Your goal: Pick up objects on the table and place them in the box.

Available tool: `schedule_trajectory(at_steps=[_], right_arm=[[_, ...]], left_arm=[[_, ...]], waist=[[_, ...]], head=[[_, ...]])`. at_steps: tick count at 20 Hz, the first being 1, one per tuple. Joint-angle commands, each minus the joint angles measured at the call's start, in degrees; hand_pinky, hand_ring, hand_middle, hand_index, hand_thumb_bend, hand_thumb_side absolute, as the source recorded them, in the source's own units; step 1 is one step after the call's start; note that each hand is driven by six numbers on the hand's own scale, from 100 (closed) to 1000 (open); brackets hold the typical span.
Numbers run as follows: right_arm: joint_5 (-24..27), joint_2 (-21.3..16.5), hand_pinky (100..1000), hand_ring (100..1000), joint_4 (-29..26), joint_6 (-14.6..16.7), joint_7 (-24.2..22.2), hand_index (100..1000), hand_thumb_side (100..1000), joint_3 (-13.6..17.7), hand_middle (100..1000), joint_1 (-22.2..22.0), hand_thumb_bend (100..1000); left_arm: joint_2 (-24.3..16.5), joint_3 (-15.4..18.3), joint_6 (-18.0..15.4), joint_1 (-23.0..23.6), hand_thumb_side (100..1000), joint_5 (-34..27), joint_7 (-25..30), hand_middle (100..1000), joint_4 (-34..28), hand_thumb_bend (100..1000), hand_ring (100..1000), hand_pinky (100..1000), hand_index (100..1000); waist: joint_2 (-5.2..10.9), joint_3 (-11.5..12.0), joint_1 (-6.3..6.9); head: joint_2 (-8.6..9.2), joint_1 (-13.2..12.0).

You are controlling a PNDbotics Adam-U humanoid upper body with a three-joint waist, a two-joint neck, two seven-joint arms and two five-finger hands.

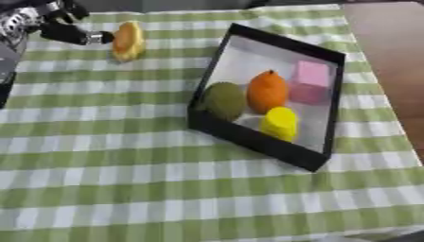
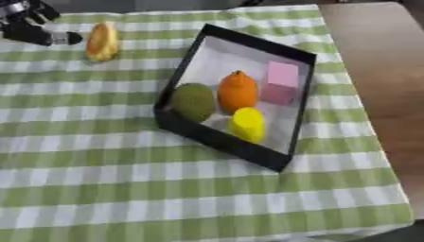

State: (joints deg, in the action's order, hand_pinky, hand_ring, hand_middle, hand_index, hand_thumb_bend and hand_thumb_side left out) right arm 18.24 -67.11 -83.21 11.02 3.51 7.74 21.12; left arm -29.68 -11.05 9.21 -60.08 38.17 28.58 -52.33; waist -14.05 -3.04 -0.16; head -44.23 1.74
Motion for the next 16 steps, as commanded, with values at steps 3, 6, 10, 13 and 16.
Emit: schedule_trajectory(at_steps=[3, 6, 10, 13, 16], right_arm=[[-1.06, -1.51, 865, 875, 0.18, 0.0, 0.07, 836, 441, 1.02, 765, 0.67, 100], [-1.4, -1.27, 865, 876, 0.37, 0.09, 0.02, 836, 449, 1.09, 766, 0.86, 100], [-1.79, -0.99, 865, 876, 0.46, 0.14, -0.12, 836, 448, 1.02, 766, 1.2, 100], [-2.07, -0.82, 866, 876, 0.38, 0.16, -0.27, 836, 447, 0.9, 767, 1.61, 100], [-2.29, -0.75, 866, 876, 0.39, 0.16, -0.32, 836, 447, 0.9, 767, 1.78, 100]], left_arm=[[-0.05, 1.61, 2.3, -2.55, 643, -0.18, -3.03, 794, 1.69, 662, 849, 849, 873], [0.38, 1.69, 4.27, -3.41, 610, 1.83, -6.47, 786, 2.83, 690, 845, 846, 863], [1.19, 1.98, 5.78, -4.19, 602, 4.55, -9.94, 784, 4.27, 703, 845, 846, 861], [1.78, 2.37, 6.31, -4.55, 617, 5.39, -11.48, 786, 5.59, 692, 846, 847, 865], [1.84, 2.65, 6.44, -4.79, 634, 4.75, -11.62, 780, 6.54, 674, 846, 847, 866]], waist=[[-0.95, -0.78, -0.17], [-1.67, -1.19, 0.08], [-2.53, -1.71, 0.34], [-3.1, -2.19, 0.51], [-3.51, -2.5, 0.71]], head=[[1.54, -0.47], [2.24, -0.85], [2.85, -1.39], [3.28, -1.78], [3.38, -1.83]])
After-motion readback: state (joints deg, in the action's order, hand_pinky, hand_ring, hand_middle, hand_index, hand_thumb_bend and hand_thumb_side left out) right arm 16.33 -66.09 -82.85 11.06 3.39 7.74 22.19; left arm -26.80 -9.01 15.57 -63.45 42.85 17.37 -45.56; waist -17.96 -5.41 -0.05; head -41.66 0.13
